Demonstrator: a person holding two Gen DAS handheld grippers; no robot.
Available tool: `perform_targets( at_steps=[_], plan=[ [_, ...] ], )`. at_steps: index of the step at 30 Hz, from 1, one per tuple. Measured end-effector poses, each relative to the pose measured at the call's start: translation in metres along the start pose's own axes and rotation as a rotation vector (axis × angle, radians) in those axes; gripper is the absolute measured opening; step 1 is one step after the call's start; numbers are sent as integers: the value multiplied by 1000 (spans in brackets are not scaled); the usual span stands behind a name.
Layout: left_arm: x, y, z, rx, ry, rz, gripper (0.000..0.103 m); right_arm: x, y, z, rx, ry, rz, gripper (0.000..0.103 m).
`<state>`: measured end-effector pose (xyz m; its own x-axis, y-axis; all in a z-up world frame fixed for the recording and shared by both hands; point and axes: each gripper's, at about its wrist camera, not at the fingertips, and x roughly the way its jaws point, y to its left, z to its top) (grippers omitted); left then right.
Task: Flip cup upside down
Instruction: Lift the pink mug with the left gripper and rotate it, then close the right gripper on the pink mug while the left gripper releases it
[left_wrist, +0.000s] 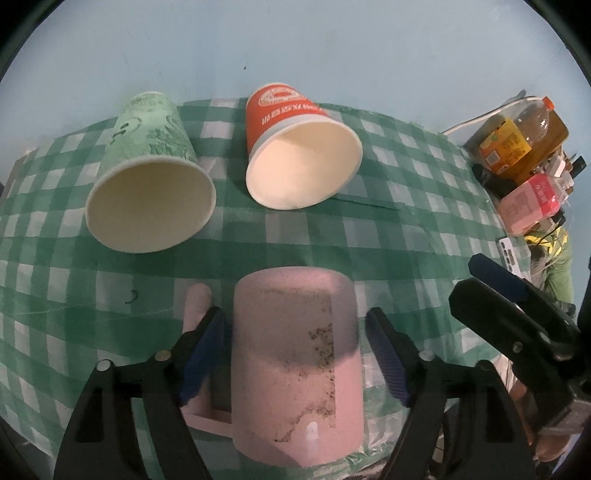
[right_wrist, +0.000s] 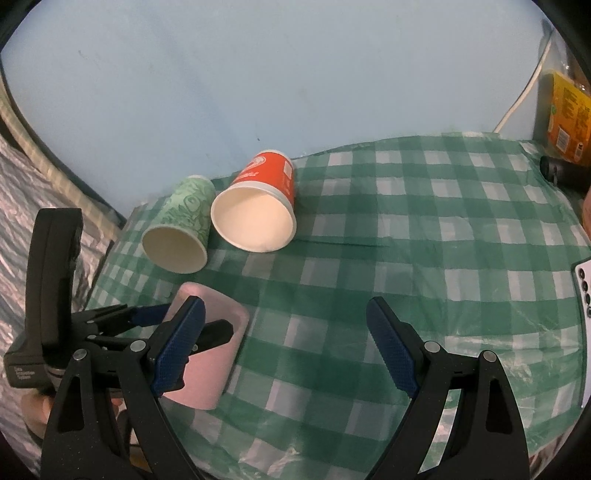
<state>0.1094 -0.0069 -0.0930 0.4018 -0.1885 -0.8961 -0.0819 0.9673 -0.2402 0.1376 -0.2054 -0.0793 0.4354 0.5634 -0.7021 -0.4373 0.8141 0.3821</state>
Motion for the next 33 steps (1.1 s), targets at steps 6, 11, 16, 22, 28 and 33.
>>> perform_targets(
  at_steps=[6,11,16,22,28,33],
  plan=[
    [-23,7,-1,1,-48,-30,82,-6,2,2,3,-14,-9,88],
    [-44,15,-6,14,-116,-29,89,-11,11,4,-14,-21,1,88],
    [-61,34,-12,-31,-182,-32,90,-12,23,7,-26,-25,8,88],
    [-75,60,-25,-77,-262,-10,94,-2,39,8,-41,16,21,88],
    [-74,77,-34,-79,-280,-10,94,22,53,6,-43,100,26,88],
    [-70,90,-36,-105,-297,16,94,45,59,2,-31,180,29,88]
  ],
)
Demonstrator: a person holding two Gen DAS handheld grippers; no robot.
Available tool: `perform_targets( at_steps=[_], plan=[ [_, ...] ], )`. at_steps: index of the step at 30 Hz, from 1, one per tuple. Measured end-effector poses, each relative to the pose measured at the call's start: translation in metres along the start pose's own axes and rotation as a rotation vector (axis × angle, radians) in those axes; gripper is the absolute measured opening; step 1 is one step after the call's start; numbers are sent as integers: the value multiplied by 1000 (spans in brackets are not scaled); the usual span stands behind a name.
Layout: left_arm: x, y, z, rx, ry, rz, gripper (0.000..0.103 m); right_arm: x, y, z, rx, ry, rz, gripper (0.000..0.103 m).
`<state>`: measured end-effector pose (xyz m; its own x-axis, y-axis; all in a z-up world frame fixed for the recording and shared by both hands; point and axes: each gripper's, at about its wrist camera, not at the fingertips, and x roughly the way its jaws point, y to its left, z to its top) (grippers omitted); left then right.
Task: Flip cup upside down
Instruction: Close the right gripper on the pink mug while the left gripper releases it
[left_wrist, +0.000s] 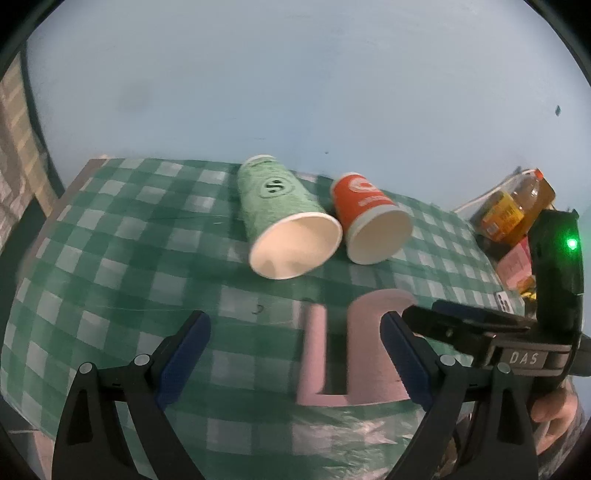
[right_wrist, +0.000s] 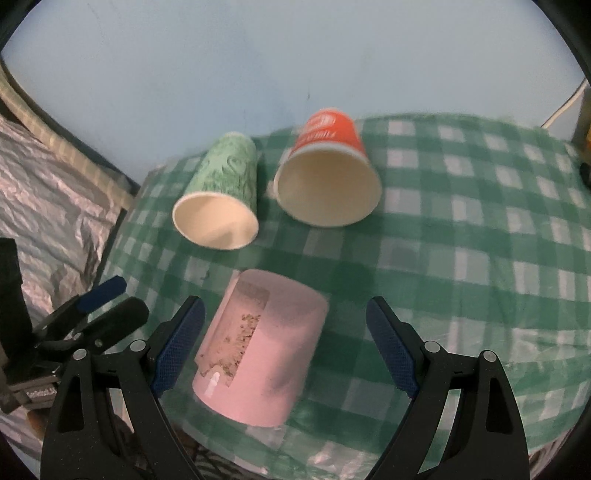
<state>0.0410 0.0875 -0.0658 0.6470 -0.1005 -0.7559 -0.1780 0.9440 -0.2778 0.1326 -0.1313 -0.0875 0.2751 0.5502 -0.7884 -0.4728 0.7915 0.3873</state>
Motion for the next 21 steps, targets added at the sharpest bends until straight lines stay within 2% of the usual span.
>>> perform_targets(
  at_steps=[6,15,18,21],
  plan=[
    [-1,9,1,-5,-20,31,94,27,4,4,12,98,6,88],
    [2,11,1,-15,-4,16,94,54,0,13,39,216,1,88],
    [4,10,1,-12,3,10,94,59,-1,13,39,231,5,87],
    [4,10,1,-10,4,10,94,61,-4,13,52,240,39,81]
  ],
)
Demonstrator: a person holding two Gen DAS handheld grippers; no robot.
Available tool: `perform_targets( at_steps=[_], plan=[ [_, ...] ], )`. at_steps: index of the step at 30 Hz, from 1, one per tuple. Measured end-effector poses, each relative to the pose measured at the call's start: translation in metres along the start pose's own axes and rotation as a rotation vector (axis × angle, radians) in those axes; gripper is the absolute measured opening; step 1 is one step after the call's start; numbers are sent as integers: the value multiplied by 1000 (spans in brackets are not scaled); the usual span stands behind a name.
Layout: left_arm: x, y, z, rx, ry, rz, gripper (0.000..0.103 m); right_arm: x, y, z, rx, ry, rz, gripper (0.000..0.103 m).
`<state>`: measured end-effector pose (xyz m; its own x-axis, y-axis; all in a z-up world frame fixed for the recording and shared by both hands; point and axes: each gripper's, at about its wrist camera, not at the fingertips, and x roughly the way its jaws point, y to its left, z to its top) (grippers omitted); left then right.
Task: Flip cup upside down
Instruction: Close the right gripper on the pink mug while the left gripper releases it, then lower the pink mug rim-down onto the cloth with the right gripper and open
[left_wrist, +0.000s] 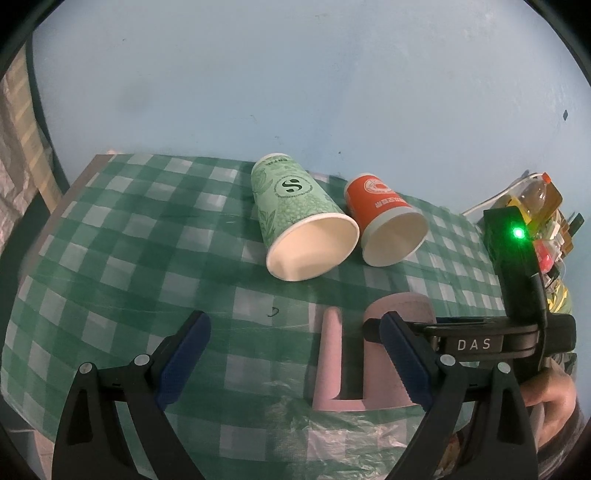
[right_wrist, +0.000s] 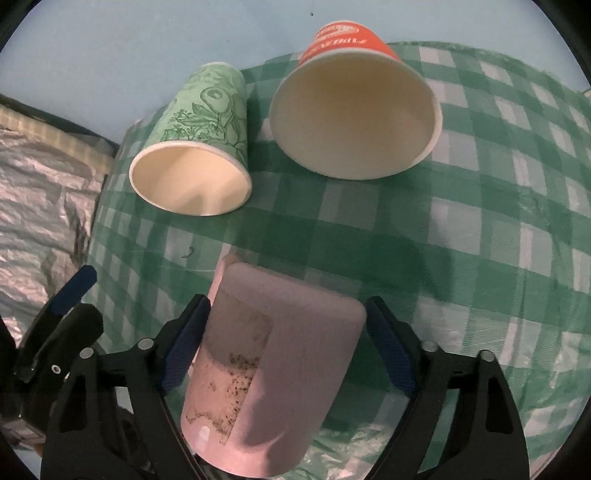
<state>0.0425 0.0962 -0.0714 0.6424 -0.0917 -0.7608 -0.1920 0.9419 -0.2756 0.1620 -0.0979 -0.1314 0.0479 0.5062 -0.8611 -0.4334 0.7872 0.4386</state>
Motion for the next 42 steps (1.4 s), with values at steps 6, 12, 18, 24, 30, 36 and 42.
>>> perform_targets(
  at_steps=[6,12,18,24,30,36,42],
  plan=[
    [1,0,0,-5,4,-4,94,-3,-4,-1,2,-16,31,77],
    [-1,-3,-1,-1,2,-9,94,-21,-3,-9,-35,-85,57,74],
    [-6,-8,-5,5,-6,-20,94,-46,7,-27,-130,-214,28,73],
    [-8,-12,-10,-2,-8,-42,94,-74,19,-46,-221,-411,-42,72],
    [-7,-16,-14,-1,-24,-41,94,-94,32,-54,-278,-608,-166,72],
    [-11,-24,-20,44,-89,-12,94,-106,38,-57,-310,-679,-225,72],
    [-15,-28,-26,77,-146,10,94,-112,39,-63,-321,-689,-251,72]
  ],
)
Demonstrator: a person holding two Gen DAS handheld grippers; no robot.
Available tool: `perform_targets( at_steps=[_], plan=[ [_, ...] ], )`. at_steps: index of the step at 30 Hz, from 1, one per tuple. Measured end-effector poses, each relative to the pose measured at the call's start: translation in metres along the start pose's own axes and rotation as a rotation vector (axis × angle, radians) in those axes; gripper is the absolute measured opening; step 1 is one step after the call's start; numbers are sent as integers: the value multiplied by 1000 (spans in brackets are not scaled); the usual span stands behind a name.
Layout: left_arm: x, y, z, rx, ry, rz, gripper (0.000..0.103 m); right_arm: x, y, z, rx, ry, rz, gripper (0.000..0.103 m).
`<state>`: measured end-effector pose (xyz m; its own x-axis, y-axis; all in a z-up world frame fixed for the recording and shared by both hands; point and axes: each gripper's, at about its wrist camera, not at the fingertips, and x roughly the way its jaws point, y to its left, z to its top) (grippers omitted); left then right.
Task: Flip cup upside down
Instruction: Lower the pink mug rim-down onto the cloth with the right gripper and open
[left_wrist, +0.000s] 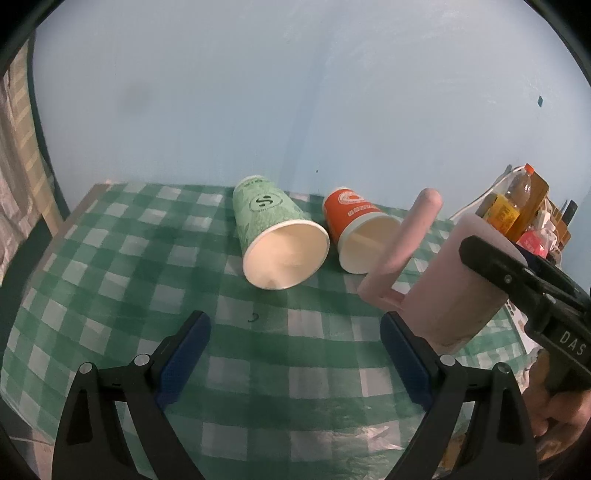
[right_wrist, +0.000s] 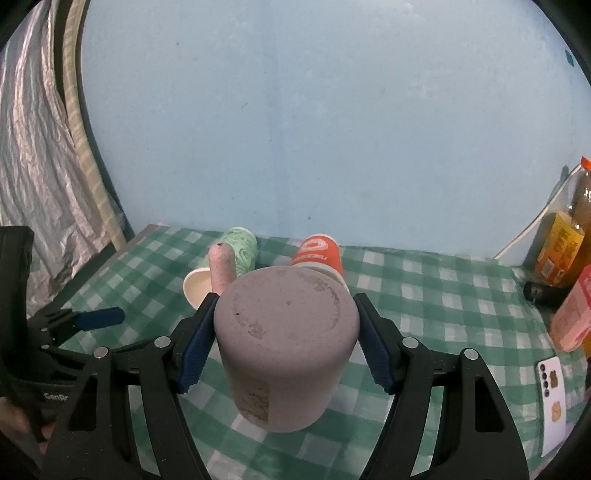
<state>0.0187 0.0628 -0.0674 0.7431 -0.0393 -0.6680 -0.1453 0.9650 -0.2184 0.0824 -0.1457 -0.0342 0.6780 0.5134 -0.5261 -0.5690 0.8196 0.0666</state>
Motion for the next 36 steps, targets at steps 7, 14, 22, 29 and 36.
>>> perform_targets(
  at_steps=[7,14,22,29,36],
  plan=[
    [1,2,-1,7,-25,35,94,1,-3,-7,-3,10,-4,72],
    [9,4,-3,4,-7,47,94,13,0,-23,-31,9,-17,72],
    [15,3,-5,15,1,48,94,30,-5,-40,-19,25,-13,72],
    [17,2,-6,10,9,49,94,32,-3,-48,-36,12,-25,72],
    [8,3,-6,-9,-19,40,94,27,1,-48,-42,12,-32,72]
  ],
)
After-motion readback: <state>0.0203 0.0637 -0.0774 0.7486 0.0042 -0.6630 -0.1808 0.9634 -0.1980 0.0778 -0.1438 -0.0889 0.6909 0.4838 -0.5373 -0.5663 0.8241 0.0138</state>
